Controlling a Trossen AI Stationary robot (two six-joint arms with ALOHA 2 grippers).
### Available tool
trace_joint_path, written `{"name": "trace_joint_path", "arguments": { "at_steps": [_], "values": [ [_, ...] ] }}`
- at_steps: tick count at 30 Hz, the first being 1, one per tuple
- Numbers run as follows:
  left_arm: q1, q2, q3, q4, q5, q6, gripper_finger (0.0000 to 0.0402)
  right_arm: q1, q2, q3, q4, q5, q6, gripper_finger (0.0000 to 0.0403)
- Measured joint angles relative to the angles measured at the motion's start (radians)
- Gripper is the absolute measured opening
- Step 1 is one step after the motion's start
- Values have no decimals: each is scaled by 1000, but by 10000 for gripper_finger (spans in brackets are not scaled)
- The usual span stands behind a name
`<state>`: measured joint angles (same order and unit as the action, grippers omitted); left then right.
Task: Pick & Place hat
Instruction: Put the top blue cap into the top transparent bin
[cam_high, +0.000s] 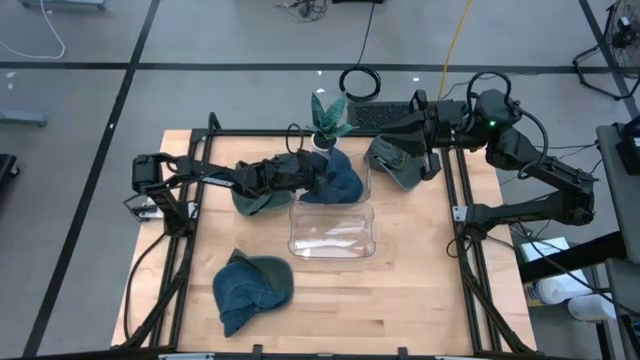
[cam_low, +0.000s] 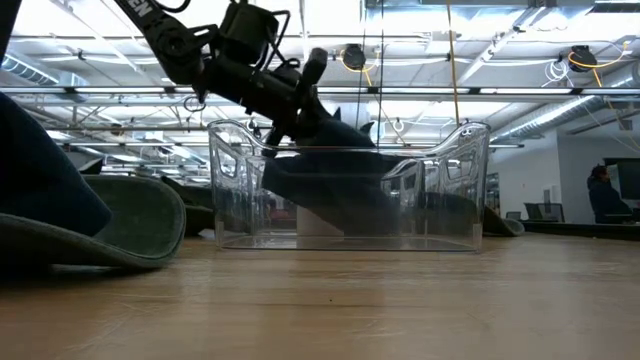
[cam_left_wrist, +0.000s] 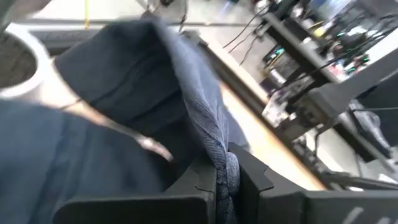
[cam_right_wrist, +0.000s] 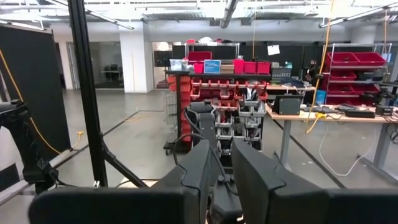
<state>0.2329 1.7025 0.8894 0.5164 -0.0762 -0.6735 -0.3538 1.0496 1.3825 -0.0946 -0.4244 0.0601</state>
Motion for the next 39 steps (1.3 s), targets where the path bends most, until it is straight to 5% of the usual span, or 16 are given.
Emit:
{"name": "trace_joint_path", "arguments": {
  "at_steps": [13, 28, 39],
  "values": [
    [-8, 0, 0, -75, -20, -28, 22, 0, 0, -28, 8, 0, -2, 59],
    [3, -28, 3, -103, 30, -17, 239, 2, 0, -28, 15, -53, -1, 59],
    [11, -199, 36, -456, -68, 38, 250, 2, 0, -29, 19, -52, -6, 59]
  ]
}}
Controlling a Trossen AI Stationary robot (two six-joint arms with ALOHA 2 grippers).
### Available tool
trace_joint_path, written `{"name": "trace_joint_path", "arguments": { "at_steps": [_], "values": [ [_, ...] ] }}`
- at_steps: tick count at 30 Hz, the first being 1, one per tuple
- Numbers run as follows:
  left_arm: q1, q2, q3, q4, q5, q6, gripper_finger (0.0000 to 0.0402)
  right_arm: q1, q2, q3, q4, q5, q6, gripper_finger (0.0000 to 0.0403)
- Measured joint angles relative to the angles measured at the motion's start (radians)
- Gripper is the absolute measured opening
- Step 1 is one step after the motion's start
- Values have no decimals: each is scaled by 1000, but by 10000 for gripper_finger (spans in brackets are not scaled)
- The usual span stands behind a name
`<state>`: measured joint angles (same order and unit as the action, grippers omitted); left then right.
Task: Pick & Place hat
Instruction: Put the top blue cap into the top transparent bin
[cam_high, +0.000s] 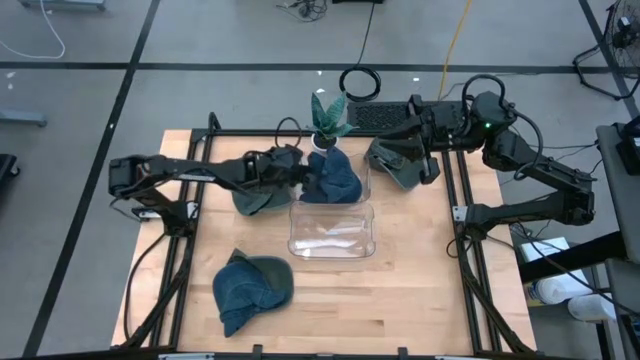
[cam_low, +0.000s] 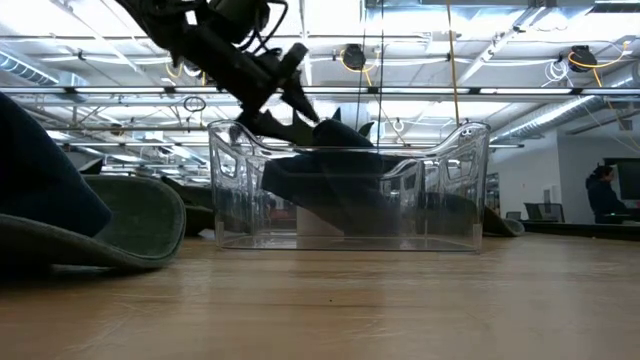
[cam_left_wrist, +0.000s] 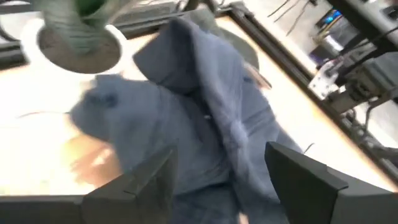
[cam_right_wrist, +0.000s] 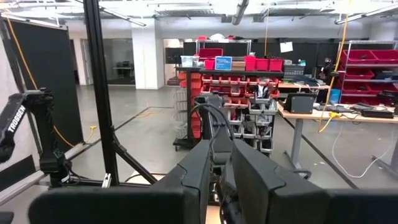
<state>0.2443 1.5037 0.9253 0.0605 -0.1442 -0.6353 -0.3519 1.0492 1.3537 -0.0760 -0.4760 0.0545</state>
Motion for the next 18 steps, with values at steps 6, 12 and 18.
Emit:
{"name": "trace_joint_path", "arguments": {
  "at_steps": [6, 12, 18],
  "values": [
    [4, -91, 1, -102, -14, 27, 228, 0, 0, 0, 12, 2, -16, 59],
    [4, -173, 1, -174, -14, 73, 208, 0, 0, 0, 27, 3, -16, 59],
    [5, -198, 1, -105, 88, 53, 186, 0, 0, 0, 27, 3, -23, 59]
  ]
}}
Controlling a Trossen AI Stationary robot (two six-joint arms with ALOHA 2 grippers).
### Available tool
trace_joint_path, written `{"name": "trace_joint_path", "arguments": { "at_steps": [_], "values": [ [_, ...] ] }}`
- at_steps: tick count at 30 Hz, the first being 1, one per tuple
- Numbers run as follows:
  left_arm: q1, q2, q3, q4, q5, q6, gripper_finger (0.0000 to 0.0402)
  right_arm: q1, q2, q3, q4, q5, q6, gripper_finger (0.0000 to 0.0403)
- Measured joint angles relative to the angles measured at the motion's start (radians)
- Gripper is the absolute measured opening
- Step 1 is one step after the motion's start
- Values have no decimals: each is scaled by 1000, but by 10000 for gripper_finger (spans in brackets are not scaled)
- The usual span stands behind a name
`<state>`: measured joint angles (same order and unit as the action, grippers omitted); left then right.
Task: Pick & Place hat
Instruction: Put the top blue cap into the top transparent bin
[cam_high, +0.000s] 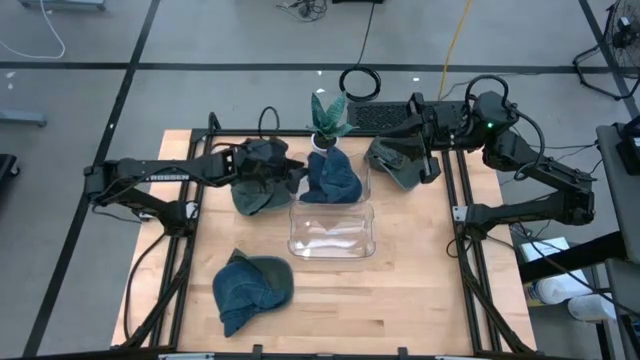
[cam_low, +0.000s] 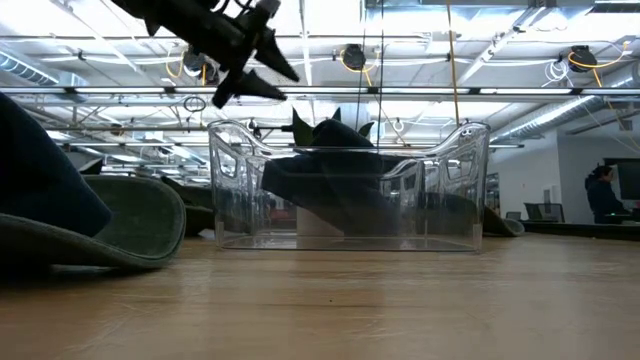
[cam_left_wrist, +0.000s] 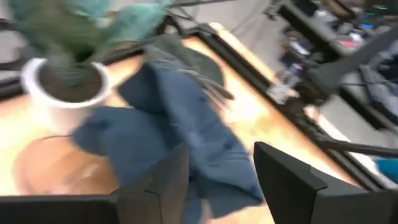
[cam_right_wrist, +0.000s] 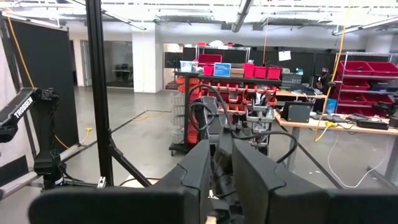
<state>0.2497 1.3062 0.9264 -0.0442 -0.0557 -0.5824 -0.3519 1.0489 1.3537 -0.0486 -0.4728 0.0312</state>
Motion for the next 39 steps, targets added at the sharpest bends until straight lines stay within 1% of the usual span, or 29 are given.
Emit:
{"name": "trace_joint_path", "arguments": {
  "at_steps": [3, 14, 21, 24, 28, 29, 34, 36, 39],
  "values": [
    [-1, 10, 0, 59, 40, 1, 173, 0, 0, 0, 0, 0, -16, 59],
    [31, 16, 0, 145, 40, 8, 107, 0, 0, 0, 0, 1, -17, 59],
    [55, 25, 18, 171, 39, -26, 80, 0, 0, 0, 0, 1, -17, 59],
    [54, 68, 69, 157, 43, -9, 56, 0, 0, 0, 0, 1, -17, 59],
    [53, 147, 177, 122, 63, 44, 11, 0, 0, 0, 0, 0, -11, 59],
    [57, 165, 201, 111, 75, 56, 6, 0, 0, 0, 0, 1, -4, 59],
    [75, 252, 302, 113, 155, 76, 17, 0, 0, 0, 0, 0, 7, 59],
    [77, 290, 328, 86, 183, 74, 11, 0, 0, 0, 3, 1, 6, 59],
    [73, 351, 349, 56, 190, 46, 5, 0, 0, 0, 4, 0, 2, 59]
  ]
}}
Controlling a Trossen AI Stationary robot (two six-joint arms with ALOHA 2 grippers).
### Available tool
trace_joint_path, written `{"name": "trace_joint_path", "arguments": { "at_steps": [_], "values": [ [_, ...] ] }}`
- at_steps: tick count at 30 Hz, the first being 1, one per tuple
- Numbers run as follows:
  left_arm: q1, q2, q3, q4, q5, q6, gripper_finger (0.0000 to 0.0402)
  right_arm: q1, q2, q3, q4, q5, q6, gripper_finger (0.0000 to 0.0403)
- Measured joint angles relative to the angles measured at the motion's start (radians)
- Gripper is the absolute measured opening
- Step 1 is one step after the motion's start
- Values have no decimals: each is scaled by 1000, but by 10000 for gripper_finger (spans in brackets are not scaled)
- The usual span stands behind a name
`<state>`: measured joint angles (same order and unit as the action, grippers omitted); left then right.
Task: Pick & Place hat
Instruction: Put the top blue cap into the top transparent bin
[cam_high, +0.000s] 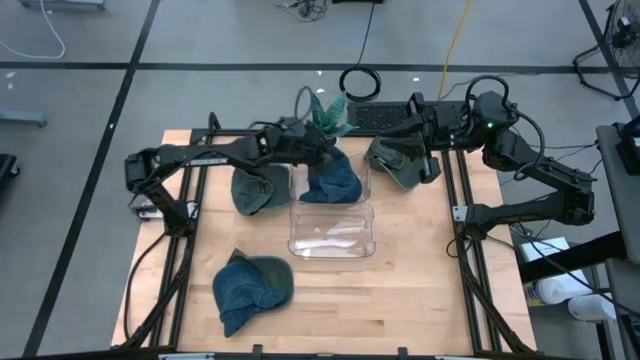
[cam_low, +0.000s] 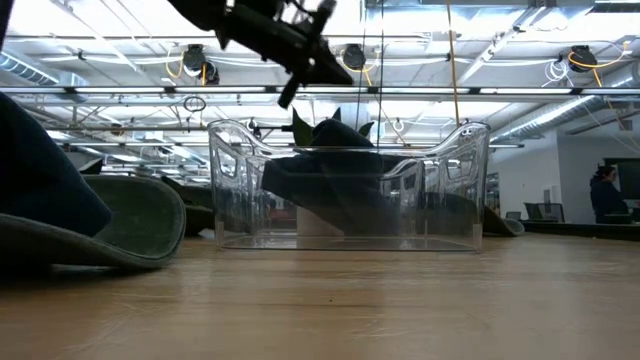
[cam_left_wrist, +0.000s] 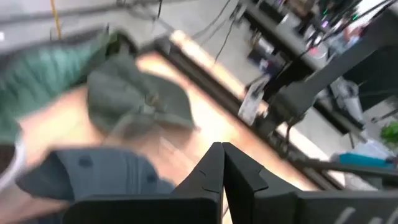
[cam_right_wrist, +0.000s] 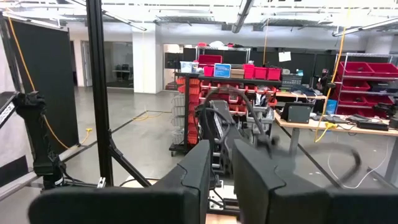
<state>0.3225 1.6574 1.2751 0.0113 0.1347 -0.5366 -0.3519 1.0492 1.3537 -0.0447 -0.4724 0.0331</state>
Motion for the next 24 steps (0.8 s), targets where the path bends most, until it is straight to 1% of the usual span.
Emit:
{"name": "trace_joint_path", "arguments": {
  "at_steps": [7, 15, 19, 24],
  "values": [
    [-32, 109, 32, -76, -17, -53, 4, 0, 0, 0, -1, 0, 4, 59],
    [-64, 125, 32, -310, -159, -78, 2, 0, 0, 0, -13, 0, 4, 59],
    [-66, 125, 32, -394, -182, -70, 2, 0, 0, 0, -14, 0, 3, 59],
    [-73, 125, 32, -459, -224, -49, 1, 0, 0, 0, -15, 0, 0, 59]
  ]
}}
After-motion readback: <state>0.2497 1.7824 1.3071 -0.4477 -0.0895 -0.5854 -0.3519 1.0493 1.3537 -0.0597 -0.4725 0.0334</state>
